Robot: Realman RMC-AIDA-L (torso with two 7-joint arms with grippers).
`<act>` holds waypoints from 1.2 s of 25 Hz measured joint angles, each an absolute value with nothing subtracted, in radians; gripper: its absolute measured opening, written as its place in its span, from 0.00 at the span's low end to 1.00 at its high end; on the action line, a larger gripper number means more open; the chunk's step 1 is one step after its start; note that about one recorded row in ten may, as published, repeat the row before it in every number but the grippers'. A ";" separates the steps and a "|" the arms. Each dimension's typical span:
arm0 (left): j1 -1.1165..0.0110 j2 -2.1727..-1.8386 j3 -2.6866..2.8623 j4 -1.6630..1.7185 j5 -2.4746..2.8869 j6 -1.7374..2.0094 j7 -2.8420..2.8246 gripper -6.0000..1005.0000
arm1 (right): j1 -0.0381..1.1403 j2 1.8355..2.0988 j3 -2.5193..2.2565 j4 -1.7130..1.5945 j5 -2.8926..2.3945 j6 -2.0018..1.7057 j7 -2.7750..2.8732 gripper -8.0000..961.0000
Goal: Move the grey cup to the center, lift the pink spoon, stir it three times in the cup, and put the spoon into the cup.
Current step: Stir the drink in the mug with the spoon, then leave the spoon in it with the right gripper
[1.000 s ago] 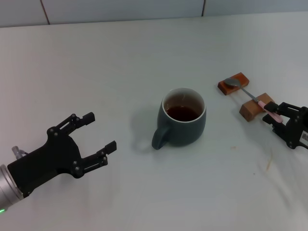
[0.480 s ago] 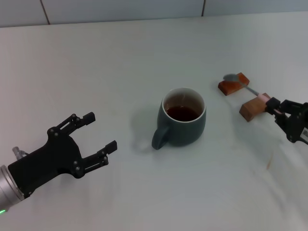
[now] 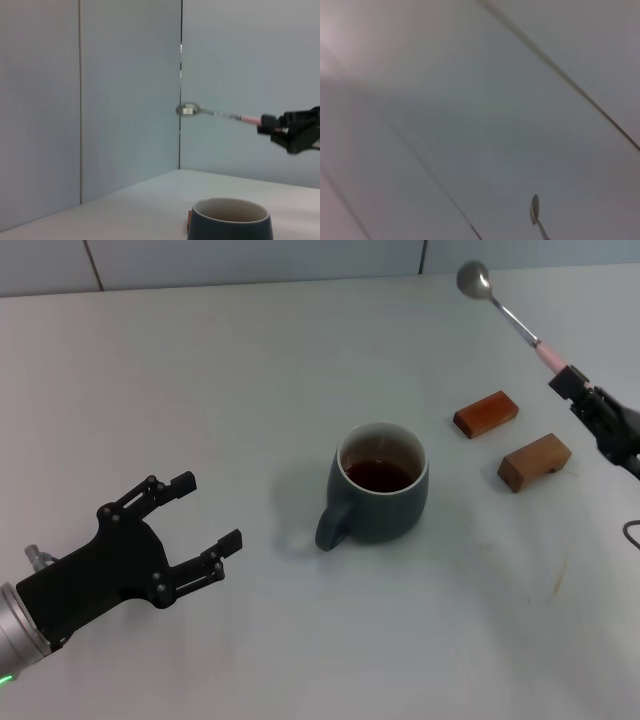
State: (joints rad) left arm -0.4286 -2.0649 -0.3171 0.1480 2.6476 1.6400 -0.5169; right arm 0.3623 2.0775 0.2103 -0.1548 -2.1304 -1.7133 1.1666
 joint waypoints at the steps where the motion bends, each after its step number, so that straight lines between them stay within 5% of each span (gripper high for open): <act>1: -0.429 -2.065 -0.317 0.148 2.648 1.640 -0.517 0.85 | 0.372 2.078 0.210 -0.147 -2.130 -1.732 1.056 0.13; 8: -0.427 -2.065 -0.313 0.145 2.649 1.623 -0.513 0.85 | 0.532 2.055 0.105 -0.246 -2.141 -1.856 0.739 0.13; 18: -0.419 -2.069 -0.307 0.141 2.656 1.609 -0.501 0.85 | 0.765 2.009 -0.407 -0.843 -2.135 -1.946 1.398 0.13; 24: -0.411 -2.069 -0.307 0.130 2.659 1.609 -0.500 0.85 | 0.854 1.954 -0.745 -1.150 -2.210 -1.942 1.751 0.13; 30: -0.409 -2.069 -0.307 0.130 2.660 1.609 -0.500 0.85 | 0.998 1.944 -0.837 -1.198 -2.422 -2.024 1.888 0.13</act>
State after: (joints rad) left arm -0.4089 -2.0694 -0.3067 0.1299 2.6601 1.6086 -0.5001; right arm 0.9984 1.9444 -0.8370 -1.1985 -2.4219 -2.0245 1.8878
